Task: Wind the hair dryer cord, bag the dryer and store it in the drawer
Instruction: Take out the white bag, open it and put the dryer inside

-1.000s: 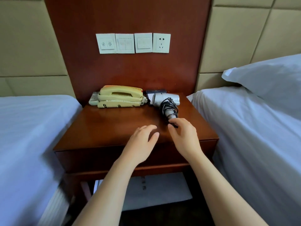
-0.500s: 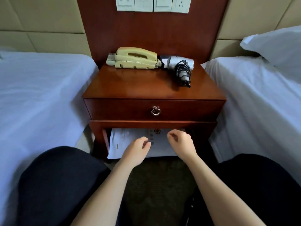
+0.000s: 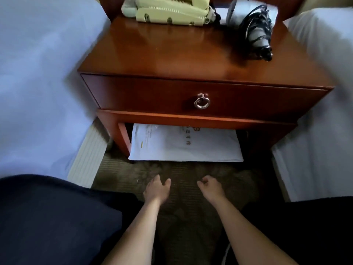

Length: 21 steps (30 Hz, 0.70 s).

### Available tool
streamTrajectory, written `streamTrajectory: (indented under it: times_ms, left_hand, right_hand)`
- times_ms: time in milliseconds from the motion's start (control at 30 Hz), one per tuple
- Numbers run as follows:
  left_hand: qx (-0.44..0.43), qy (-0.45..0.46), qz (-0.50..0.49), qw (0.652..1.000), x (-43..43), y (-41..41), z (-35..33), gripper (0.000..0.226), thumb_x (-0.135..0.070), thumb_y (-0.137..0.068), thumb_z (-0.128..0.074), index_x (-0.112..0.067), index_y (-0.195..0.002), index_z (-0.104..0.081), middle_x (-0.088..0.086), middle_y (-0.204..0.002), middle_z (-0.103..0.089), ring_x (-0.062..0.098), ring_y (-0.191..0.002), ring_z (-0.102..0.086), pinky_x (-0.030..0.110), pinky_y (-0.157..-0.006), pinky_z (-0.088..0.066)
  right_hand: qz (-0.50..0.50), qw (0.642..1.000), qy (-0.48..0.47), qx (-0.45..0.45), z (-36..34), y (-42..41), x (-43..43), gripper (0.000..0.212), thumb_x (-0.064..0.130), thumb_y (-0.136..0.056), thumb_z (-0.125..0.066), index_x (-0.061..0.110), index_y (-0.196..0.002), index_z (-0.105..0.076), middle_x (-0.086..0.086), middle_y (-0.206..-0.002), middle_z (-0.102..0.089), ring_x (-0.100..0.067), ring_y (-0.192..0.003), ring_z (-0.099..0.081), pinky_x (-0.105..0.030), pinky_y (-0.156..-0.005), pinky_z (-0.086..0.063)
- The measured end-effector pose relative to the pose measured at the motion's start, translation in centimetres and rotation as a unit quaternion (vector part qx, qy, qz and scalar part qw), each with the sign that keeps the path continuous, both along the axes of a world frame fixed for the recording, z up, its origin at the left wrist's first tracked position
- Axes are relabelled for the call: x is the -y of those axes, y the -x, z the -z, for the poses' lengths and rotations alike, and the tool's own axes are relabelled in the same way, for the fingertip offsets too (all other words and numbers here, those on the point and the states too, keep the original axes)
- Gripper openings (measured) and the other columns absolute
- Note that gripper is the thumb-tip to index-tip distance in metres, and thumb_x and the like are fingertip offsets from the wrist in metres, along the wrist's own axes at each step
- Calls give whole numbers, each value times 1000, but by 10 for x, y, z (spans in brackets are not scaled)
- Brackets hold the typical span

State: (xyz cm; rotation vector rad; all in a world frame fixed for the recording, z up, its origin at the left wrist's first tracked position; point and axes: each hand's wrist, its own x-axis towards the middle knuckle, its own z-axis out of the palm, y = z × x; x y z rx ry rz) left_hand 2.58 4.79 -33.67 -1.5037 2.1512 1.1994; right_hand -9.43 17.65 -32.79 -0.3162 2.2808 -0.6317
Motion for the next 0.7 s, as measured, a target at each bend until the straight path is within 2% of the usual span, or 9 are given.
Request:
streamTrajectory:
  times_ms: [167, 267, 300, 400, 467, 533, 567, 633, 700]
  left_hand:
    - [-71, -134, -123, 981, 19, 4, 30, 58, -30, -92, -57, -3, -139, -39, 14, -137, -50, 33, -128, -46, 36, -108, -35]
    - [-109, -200, -207, 952, 32, 13, 40, 51, -21, -89, -64, -3, -133, -46, 17, -128, -57, 28, -109, -55, 29, -91, -42]
    - [-119, -221, -246, 936, 36, 19, 43, 55, -21, -89, -64, -3, -136, -44, 18, -130, -55, 29, -110, -55, 29, -89, -42]
    - [-146, -270, -364, 879, 51, 36, 50, 80, -31, -84, -69, -12, -148, -26, 14, -142, -45, 36, -126, -47, 43, -104, -41]
    - [-162, -245, -417, 860, 62, 46, 60, 86, -37, -80, -72, -16, -148, -26, 13, -146, -42, 35, -129, -45, 50, -107, -38]
    - [-177, -228, -458, 840, 72, 56, 70, 66, -39, -79, -72, -17, -136, -46, 12, -138, -51, 34, -124, -50, 51, -106, -40]
    - [-182, -224, -477, 830, 77, 59, 73, 48, -39, -80, -71, -17, -120, -56, 11, -131, -56, 32, -119, -54, 50, -105, -41]
    - [-189, -216, -505, 814, 83, 63, 76, 23, -38, -83, -69, -20, -95, -61, 9, -121, -61, 30, -114, -56, 49, -104, -42]
    - [-195, -210, -522, 803, 85, 66, 76, 21, -32, -84, -68, -19, -99, -62, 7, -120, -62, 28, -116, -57, 48, -104, -43]
  right_hand:
    - [56, 997, -3, 56, 33, 18, 20, 45, 33, -94, -51, 5, -129, -50, -15, -130, -55, -31, -122, -49, -32, -100, -38]
    - [173, 975, 44, 130, 48, 31, 31, 44, 31, -91, -56, 4, -126, -52, -17, -125, -58, -32, -114, -55, -40, -101, -44]
    - [223, 959, 68, 162, 53, 36, 34, 45, 30, -91, -57, 4, -127, -51, -17, -125, -57, -32, -113, -55, -40, -100, -44]
    - [335, 907, 109, 230, 60, 50, 40, 56, 29, -88, -62, 8, -135, -40, -14, -133, -50, -30, -120, -51, -38, -98, -44]
    - [365, 894, 107, 238, 64, 60, 46, 62, 30, -87, -64, 9, -138, -36, -14, -136, -48, -29, -122, -49, -39, -102, -43]
    - [380, 884, 112, 249, 67, 69, 51, 61, 31, -87, -64, 11, -137, -37, -12, -135, -49, -27, -121, -50, -41, -105, -42]
    - [386, 879, 115, 256, 69, 74, 55, 56, 32, -87, -64, 12, -134, -42, -11, -134, -51, -26, -120, -51, -41, -105, -42]
    - [408, 864, 127, 266, 72, 83, 61, 47, 32, -87, -63, 13, -127, -49, -8, -128, -55, -22, -117, -53, -39, -103, -45]
    - [443, 843, 146, 268, 73, 89, 65, 36, 31, -87, -63, 14, -117, -55, -5, -119, -58, -19, -112, -55, -38, -101, -46]
